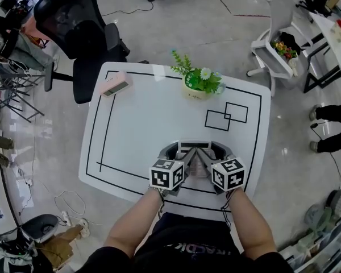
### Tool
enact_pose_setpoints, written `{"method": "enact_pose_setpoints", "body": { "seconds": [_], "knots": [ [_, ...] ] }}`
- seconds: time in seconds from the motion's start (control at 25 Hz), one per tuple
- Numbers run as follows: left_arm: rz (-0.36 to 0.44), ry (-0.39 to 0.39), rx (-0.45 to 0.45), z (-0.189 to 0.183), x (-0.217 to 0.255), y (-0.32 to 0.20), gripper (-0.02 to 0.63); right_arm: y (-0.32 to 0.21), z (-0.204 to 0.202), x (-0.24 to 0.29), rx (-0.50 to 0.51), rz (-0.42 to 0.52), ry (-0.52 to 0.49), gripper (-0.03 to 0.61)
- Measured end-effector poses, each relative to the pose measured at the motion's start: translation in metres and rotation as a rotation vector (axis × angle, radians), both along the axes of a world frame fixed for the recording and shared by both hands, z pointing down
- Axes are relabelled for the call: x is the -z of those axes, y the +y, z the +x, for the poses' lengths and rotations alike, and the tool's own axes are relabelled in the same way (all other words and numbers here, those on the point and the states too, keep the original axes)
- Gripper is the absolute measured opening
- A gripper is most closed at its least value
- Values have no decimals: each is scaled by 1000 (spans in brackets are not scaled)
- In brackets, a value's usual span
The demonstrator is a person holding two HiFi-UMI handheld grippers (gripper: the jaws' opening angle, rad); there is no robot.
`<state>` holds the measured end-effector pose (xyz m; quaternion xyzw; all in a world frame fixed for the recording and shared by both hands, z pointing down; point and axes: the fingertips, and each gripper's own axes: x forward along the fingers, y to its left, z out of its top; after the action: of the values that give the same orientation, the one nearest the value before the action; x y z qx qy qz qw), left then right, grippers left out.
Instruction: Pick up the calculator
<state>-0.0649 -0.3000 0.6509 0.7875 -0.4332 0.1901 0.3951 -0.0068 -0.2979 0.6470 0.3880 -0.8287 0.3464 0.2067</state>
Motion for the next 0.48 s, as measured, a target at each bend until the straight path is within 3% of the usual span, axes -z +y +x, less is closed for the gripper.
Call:
{"method": "enact_pose_setpoints", "body": {
  "seconds": [0.48],
  "knots": [
    [139,-24,-21,-18,50,18,239,19,-19,52,-26,166,57,189]
  ]
}}
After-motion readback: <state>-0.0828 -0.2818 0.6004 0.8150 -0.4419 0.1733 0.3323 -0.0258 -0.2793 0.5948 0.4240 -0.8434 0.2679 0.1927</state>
